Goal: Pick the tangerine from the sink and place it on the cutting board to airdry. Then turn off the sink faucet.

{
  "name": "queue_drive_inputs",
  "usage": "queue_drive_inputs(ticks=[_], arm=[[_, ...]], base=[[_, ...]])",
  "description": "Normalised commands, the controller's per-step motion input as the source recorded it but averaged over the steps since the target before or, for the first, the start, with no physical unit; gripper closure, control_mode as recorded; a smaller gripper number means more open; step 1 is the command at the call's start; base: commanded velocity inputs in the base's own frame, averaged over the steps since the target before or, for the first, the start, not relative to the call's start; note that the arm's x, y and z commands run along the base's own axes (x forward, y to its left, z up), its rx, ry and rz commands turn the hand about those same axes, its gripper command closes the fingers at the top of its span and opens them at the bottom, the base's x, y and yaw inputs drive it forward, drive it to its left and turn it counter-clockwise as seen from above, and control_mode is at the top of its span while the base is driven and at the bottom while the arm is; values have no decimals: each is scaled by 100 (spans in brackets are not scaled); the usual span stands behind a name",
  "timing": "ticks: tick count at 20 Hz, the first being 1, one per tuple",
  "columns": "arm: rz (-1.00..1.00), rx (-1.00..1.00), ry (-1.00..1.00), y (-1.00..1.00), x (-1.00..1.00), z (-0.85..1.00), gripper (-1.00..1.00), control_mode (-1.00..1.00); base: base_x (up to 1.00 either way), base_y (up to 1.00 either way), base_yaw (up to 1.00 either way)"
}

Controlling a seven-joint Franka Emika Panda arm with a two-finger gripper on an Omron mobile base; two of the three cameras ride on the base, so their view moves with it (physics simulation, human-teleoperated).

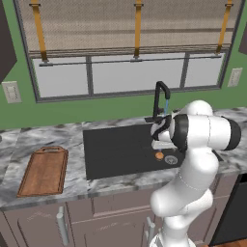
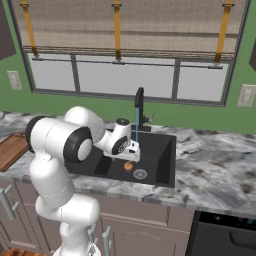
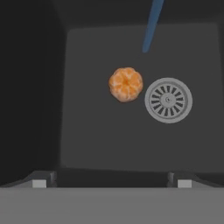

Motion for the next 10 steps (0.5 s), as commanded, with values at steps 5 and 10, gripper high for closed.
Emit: queue_drive_inputs(ticks=[5, 10], arm=[[0, 0, 3, 0, 17, -21, -100, -100], [0, 0, 1, 0, 16, -20, -100, -100]], base=[[0, 0, 0], [0, 0, 0]])
